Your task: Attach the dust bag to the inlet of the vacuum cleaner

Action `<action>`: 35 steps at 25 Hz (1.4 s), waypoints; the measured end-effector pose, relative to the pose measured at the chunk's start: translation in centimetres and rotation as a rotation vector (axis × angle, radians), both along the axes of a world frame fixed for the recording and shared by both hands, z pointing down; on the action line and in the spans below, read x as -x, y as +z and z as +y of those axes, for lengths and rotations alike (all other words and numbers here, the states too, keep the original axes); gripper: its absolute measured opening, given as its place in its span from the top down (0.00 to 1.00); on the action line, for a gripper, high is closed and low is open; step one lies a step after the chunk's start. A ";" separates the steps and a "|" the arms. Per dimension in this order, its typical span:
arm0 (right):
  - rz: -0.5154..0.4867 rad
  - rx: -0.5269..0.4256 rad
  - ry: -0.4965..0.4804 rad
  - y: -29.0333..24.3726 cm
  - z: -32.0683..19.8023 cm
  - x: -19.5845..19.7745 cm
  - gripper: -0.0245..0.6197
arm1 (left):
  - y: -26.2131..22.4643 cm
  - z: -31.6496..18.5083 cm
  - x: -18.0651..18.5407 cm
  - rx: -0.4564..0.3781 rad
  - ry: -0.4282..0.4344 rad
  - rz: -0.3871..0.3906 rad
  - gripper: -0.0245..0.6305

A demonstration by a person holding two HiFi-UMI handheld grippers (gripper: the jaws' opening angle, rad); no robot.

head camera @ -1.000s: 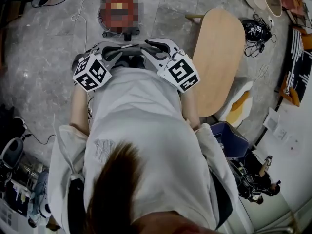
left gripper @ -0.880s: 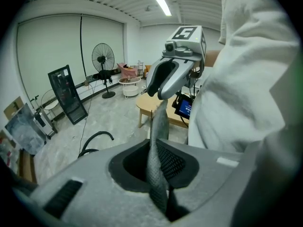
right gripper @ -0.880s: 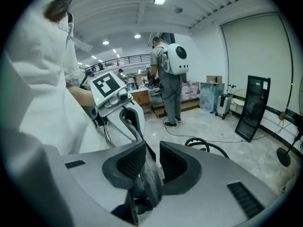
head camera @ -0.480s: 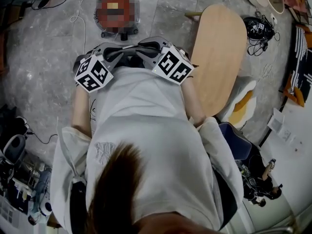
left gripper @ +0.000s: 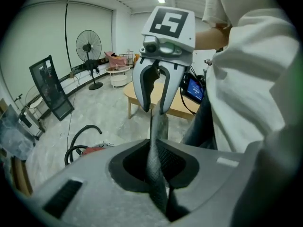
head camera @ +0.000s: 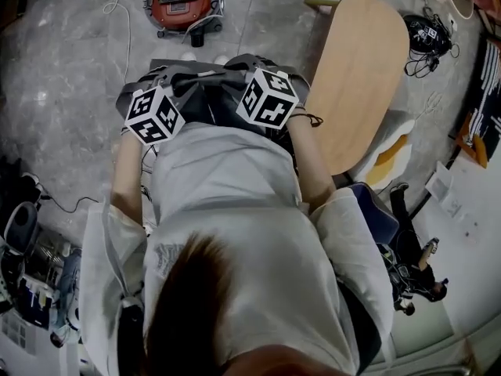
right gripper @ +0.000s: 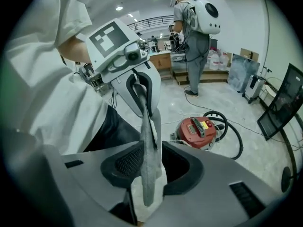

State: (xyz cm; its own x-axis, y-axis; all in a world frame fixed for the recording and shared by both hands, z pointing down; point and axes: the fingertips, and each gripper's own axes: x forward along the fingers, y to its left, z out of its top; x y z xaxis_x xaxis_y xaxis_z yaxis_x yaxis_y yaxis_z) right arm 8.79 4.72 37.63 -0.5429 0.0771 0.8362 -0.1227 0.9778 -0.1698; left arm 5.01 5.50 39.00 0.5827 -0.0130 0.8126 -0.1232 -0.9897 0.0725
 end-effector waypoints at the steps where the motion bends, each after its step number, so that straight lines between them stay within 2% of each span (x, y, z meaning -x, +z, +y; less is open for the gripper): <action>1: 0.000 0.016 -0.009 0.8 0.0 0.3 0.79 | 0.7 -0.2 0.2 0.005 -0.001 -0.001 0.90; 4: 0.012 0.050 -0.019 3.5 -0.3 0.9 0.85 | 3.3 -0.5 0.7 0.021 -0.002 -0.004 0.90; 7: 0.065 0.071 -0.031 6.6 -0.8 1.2 0.85 | 6.3 -0.8 1.0 0.041 0.005 0.005 0.90; 9: 0.113 0.085 -0.058 8.6 -0.6 1.3 0.81 | 8.1 -0.8 0.9 0.062 0.019 0.020 0.90; 12: 0.150 0.107 -0.081 11.8 -0.8 1.6 0.87 | 11.1 -1.1 0.9 0.089 0.030 0.028 0.90; 19: 0.172 0.179 0.031 19.6 -1.6 2.0 0.88 | 19.2 -1.2 1.5 0.168 -0.068 0.018 0.90; 22: 0.187 0.219 0.050 22.5 -1.9 2.8 0.88 | 22.3 -1.3 2.4 0.201 -0.095 0.005 0.90; 29: 0.190 0.266 0.129 28.0 -3.0 3.6 0.86 | 27.9 -2.6 3.3 0.193 -0.076 -0.006 0.90; 35: 0.206 0.221 0.179 33.1 -3.4 4.4 0.88 | 32.8 -3.4 4.2 0.181 -0.074 -0.037 0.90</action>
State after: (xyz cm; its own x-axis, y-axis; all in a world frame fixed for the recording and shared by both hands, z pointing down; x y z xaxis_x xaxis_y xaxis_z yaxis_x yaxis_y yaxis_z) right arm 4.44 1.29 70.73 -0.3857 0.1874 0.9034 -0.3425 0.8801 -0.3288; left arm 0.83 2.10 71.85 0.5555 0.0933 0.8262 -0.2012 -0.9491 0.2425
